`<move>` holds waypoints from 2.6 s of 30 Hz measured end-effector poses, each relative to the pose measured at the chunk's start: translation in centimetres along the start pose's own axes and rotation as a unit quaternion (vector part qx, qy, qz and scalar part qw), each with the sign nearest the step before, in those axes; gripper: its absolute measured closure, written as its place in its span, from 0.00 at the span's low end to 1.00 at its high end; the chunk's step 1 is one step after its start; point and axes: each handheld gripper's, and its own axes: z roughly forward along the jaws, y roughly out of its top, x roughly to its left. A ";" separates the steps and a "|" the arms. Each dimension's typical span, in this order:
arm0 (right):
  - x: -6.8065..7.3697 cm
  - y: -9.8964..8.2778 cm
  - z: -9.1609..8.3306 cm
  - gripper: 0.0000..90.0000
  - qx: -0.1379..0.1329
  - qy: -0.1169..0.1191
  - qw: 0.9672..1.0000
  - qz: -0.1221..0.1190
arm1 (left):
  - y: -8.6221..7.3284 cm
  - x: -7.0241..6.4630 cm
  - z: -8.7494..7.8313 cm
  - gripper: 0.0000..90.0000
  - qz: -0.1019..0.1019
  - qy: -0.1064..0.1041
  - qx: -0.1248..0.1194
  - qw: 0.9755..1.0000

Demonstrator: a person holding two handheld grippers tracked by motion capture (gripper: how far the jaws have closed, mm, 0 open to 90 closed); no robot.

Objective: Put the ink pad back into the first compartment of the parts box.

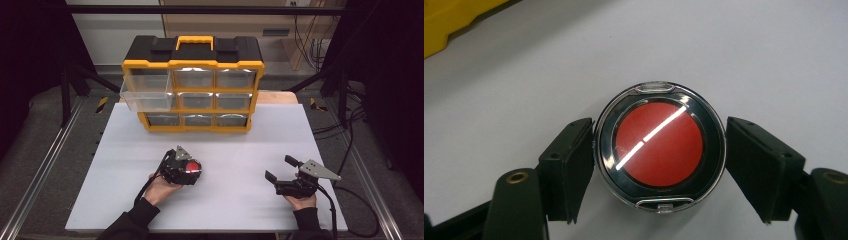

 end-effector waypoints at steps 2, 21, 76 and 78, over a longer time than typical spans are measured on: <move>0.0 0.0 0.0 0.01 0.000 0.000 1.000 0.000 | 0.0 -0.1 -0.2 0.32 0.002 0.001 0.000 1.000; -0.1 0.0 -0.1 0.01 -0.001 0.000 1.000 0.002 | 0.4 -0.5 -3.2 0.32 0.013 -0.002 -0.026 1.000; -0.1 0.0 0.0 0.01 -0.001 -0.004 1.000 -0.005 | 3.8 1.3 -13.2 0.32 0.014 0.017 -0.118 0.993; -0.1 0.0 0.0 0.01 -0.001 -0.003 1.000 -0.004 | 4.2 1.3 -13.6 0.32 0.016 0.021 -0.122 0.992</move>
